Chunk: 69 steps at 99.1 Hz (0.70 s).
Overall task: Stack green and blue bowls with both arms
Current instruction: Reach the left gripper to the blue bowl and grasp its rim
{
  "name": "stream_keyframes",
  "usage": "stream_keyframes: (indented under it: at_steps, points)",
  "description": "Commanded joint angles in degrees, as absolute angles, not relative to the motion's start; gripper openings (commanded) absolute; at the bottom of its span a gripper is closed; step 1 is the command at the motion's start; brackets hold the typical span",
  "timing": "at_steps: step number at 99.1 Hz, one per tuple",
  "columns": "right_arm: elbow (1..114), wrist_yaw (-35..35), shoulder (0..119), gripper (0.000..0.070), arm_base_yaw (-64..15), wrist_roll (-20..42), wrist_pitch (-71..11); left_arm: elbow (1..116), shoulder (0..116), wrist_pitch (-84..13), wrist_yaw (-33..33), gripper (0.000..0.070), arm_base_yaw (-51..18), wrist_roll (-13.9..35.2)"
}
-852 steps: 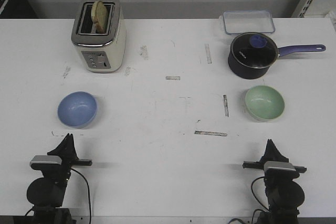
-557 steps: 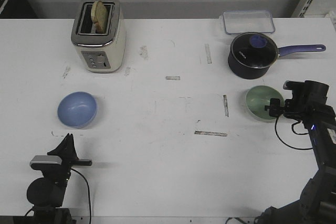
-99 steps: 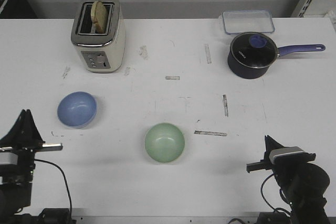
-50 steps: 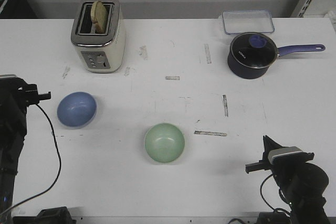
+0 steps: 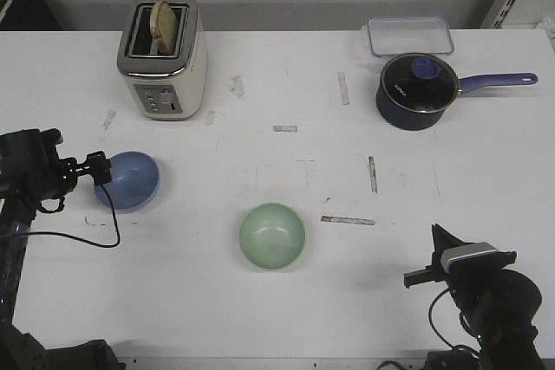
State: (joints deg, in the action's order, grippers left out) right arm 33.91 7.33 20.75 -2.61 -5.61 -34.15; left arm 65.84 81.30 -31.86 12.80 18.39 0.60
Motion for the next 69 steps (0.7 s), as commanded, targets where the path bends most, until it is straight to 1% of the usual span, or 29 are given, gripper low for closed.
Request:
stream_keyframes:
  at_steps: [1,35,40,44,48,58,62,66,69]
  points:
    - [34.02,7.29,20.82,0.0000,-2.68,-5.87,-33.93,66.81,84.12,-31.62,14.70,0.0538,18.74,1.13]
    - [34.02,7.27,20.82,0.0000,-2.68,-5.87,-34.09,66.81,92.03,-30.44,14.24,0.0527,18.74,0.69]
    - [34.02,7.29,20.82,0.0000,-2.68,-5.87,-34.06,66.81,92.18,-30.46,13.54,0.0510,18.74,0.71]
    - [34.02,7.29,20.82,0.0000,-2.68,-5.87,-34.09,66.81,92.18,-30.44,12.84,0.0461,18.74,0.71]
    - [34.02,7.29,20.82,0.0000,-2.68,-5.87,-34.09,66.81,92.18,-30.44,12.21,0.0390,18.74,0.71]
    - [34.02,7.29,20.82,0.0000,-2.68,-5.87,-34.11,66.81,92.18,-31.46,11.64,0.0142,18.74,0.71]
    - [34.02,7.29,20.82,0.0000,-2.68,-5.87,-34.09,66.81,92.18,-31.92,11.64,0.0058,18.74,0.71]
    - [34.02,7.27,20.82,0.0000,-2.68,-5.87,-34.11,66.81,92.18,-32.14,11.64,0.0000,18.74,0.71]
    - [34.02,7.29,20.82,0.0000,-2.68,-5.87,-34.11,66.81,92.18,-32.14,11.64,0.0000,18.74,0.71]
